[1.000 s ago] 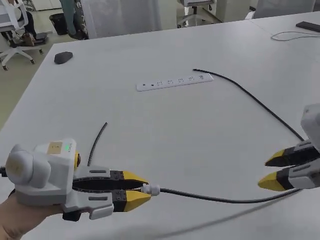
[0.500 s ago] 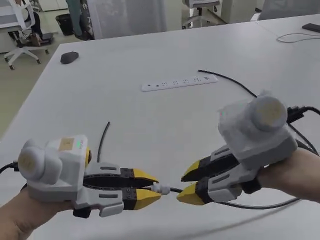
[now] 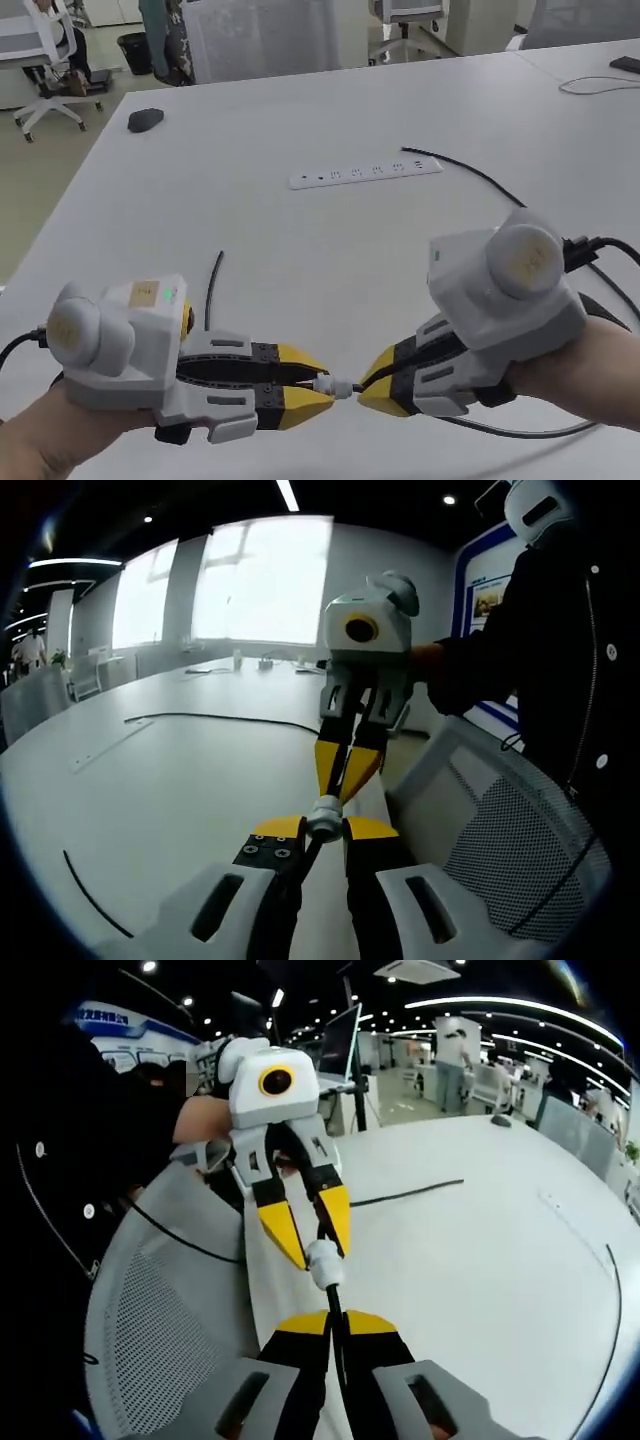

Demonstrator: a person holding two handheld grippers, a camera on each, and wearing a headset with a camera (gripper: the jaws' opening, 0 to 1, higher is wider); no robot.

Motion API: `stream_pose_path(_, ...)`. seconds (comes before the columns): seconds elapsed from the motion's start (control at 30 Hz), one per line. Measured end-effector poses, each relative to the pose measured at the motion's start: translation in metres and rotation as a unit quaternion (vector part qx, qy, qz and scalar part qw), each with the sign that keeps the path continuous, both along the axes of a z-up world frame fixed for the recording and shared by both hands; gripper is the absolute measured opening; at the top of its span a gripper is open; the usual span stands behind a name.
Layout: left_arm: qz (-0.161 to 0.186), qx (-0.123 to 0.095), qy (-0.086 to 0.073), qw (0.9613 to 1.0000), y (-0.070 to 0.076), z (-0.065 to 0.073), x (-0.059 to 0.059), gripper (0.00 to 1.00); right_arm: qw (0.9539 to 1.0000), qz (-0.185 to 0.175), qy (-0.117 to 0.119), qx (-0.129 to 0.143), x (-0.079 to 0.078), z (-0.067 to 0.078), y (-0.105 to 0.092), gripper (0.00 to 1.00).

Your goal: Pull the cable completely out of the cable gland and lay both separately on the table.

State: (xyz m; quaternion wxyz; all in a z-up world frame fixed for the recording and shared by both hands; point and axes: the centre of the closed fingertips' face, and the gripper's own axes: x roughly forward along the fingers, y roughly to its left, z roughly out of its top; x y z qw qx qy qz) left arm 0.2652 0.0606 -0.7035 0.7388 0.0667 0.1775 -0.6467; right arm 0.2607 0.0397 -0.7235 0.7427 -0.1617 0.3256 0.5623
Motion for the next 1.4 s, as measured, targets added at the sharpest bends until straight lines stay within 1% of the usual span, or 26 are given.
stream_pose_path(0.07,0.001,-0.002,0.003,1.0,0.002,0.0,0.0,0.15,0.9998,-0.021,0.004,-0.004,0.002,-0.001,-0.011,0.0)
stream_pose_path(0.1,0.003,-0.003,0.002,1.0,0.003,0.0,0.002,0.15,0.9992,-0.04,0.004,-0.005,0.005,-0.001,-0.018,0.0)
stream_pose_path(0.13,0.004,-0.003,0.002,1.0,0.004,0.0,0.002,0.15,0.999,-0.045,0.005,-0.005,0.005,-0.001,-0.021,0.0)
stream_pose_path(0.27,0.007,-0.004,0.001,1.0,0.007,0.001,0.003,0.15,0.9964,-0.085,0.01,-0.005,0.011,-0.011,-0.052,0.0)
stream_pose_path(0.3,0.006,0.0,-0.004,1.0,0.008,0.0,0.004,0.15,0.9949,-0.099,0.015,-0.009,0.012,-0.014,-0.059,0.0)
stream_pose_path(0.37,0.007,0.002,-0.007,0.9999,0.009,-0.001,0.004,0.15,0.9933,-0.113,0.012,-0.021,0.015,-0.02,-0.075,0.0)
stream_pose_path(0.4,0.007,-0.001,-0.008,0.9999,0.009,0.0,0.003,0.15,0.9914,-0.127,0.011,-0.028,0.018,-0.023,-0.085,0.0)
stream_pose_path(0.47,0.006,-0.006,-0.004,1.0,0.009,0.001,0.002,0.15,0.989,-0.144,0.015,-0.03,0.02,-0.024,-0.096,0.0)
stream_pose_path(0.5,0.007,-0.003,-0.008,0.9999,0.01,0.001,0.003,0.15,0.9878,-0.151,0.013,-0.034,0.021,-0.026,-0.104,0.0)
stream_pose_path(0.57,0.007,0.0,-0.007,0.9999,0.011,-0.001,0.003,0.15,0.9857,-0.163,0.012,-0.041,0.023,-0.028,-0.117,0.0)
stream_pose_path(0.63,0.007,0.002,-0.008,0.9999,0.012,-0.001,0.002,0.15,0.9831,-0.173,0.001,-0.06,0.027,-0.031,-0.134,0.0)
stream_pose_path(0.67,0.007,0.002,-0.007,0.9999,0.013,-0.001,0.001,0.15,0.9832,-0.171,-0.005,-0.065,0.028,-0.033,-0.141,0.0)
stream_pose_path(0.73,0.01,0.004,-0.011,0.9999,0.014,0.0,0.002,0.15,0.9817,-0.182,-0.007,-0.055,0.032,-0.031,-0.15,0.0)
stream_pose_path(0.77,0.01,0.003,-0.013,0.9999,0.015,0.001,0.001,0.15,0.9789,-0.197,0.004,-0.055,0.033,-0.032,-0.157,0.0)
stream_pose_path(0.8,0.011,0.003,-0.013,0.9999,0.015,0.001,0.001,0.15,0.9778,-0.199,-0.004,-0.065,0.035,-0.033,-0.163,0.0)
stream_pose_path(0.83,0.009,0.005,-0.013,0.9999,0.016,0.0,0.001,0.15,0.9748,-0.204,-0.017,-0.088,0.038,-0.035,-0.175,0.0)
stream_pose_path(0.9,0.009,0.004,-0.011,0.9999,0.016,0.0,0.0,0.15,0.9732,-0.211,-0.01,-0.091,0.039,-0.039,-0.183,0.0)
stream_pose_path(0.93,0.009,0.004,-0.01,0.9999,0.017,0.0,0.0,0.15,0.9722,-0.214,-0.011,-0.094,0.039,-0.04,-0.187,0.0)
stream_pose_path(0.97,0.011,0.004,-0.01,0.9999,0.017,-0.001,0.0,0.15,0.9703,-0.217,-0.012,-0.105,0.04,-0.043,-0.194,0.0)
stream_pose_path(1.0,0.012,0.005,-0.01,0.9999,0.018,-0.001,0.001,0.15,0.9677,-0.22,-0.014,-0.122,0.04,-0.047,-0.201,0.0)
stream_pose_path(1.07,0.014,0.005,-0.011,0.9998,0.021,-0.002,0.0,0.15,0.9631,-0.216,-0.031,-0.158,0.041,-0.054,-0.214,0.0)
stream_pose_path(1.13,0.016,0.009,-0.013,0.9998,0.023,-0.002,0.0,0.15,0.9622,-0.22,-0.024,-0.159,0.04,-0.06,-0.218,0.0)
stream_pose_path(1.3,0.022,0.008,-0.011,0.9997,0.028,-0.002,0.002,0.15,0.9609,-0.223,-0.02,-0.162,0.039,-0.067,-0.224,0.0)
stream_pose_path(1.33,0.023,0.008,-0.011,0.9996,0.029,-0.002,0.002,0.15,0.9614,-0.221,-0.012,-0.163,0.037,-0.069,-0.223,0.0)
stream_pose_path(1.37,0.023,0.008,-0.011,0.9996,0.029,-0.003,0.002,0.15,0.9626,-0.215,0.006,-0.165,0.032,-0.071,-0.22,0.0)
stream_pose_path(1.4,0.023,0.01,-0.011,0.9996,0.03,-0.003,0.002,0.15,0.9629,-0.206,0.006,-0.175,0.029,-0.071,-0.218,0.0)
